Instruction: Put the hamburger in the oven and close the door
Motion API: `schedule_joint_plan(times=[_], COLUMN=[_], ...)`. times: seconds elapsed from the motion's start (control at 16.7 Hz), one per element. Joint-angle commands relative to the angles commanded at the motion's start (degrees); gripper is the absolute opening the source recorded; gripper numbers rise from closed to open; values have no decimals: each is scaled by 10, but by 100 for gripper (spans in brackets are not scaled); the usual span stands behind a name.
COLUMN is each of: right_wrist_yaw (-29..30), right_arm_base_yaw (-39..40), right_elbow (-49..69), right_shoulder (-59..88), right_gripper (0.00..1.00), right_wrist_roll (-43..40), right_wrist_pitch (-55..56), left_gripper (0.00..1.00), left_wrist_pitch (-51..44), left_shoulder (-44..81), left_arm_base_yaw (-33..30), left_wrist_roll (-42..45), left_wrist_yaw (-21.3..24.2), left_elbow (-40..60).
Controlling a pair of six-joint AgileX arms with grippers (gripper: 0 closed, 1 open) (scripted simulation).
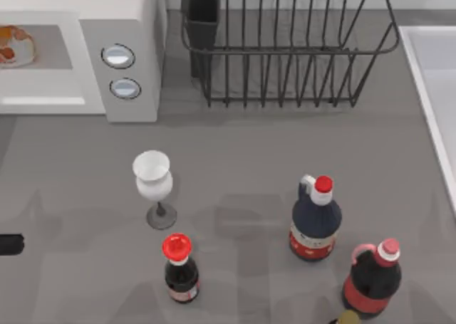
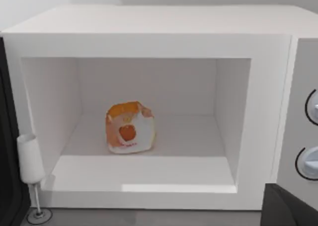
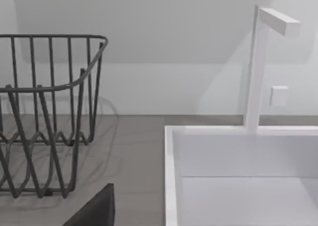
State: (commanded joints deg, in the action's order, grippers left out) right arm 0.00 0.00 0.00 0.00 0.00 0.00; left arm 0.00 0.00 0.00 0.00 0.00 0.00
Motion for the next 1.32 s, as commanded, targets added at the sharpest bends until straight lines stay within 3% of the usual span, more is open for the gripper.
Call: schedule_joint_plan(times=[0.42,0.9,1.32], right_wrist_yaw=[0,0,0], right_arm_base_yaw=[0,0,0], right_elbow=[0,0,0], right_shoulder=[0,0,0], right_gripper=[100,100,100], right_wrist_roll=[0,0,0], right_wrist_pitch=[0,0,0], left_gripper=[0,0,0], left_wrist_pitch=[1,43,65], left_shoulder=[1,25,44], left_arm_base_yaw=[-2,-85,-68], left_wrist_roll=[0,0,1], left_wrist_yaw=[-2,-85,-68], left_elbow=[0,-19,-16])
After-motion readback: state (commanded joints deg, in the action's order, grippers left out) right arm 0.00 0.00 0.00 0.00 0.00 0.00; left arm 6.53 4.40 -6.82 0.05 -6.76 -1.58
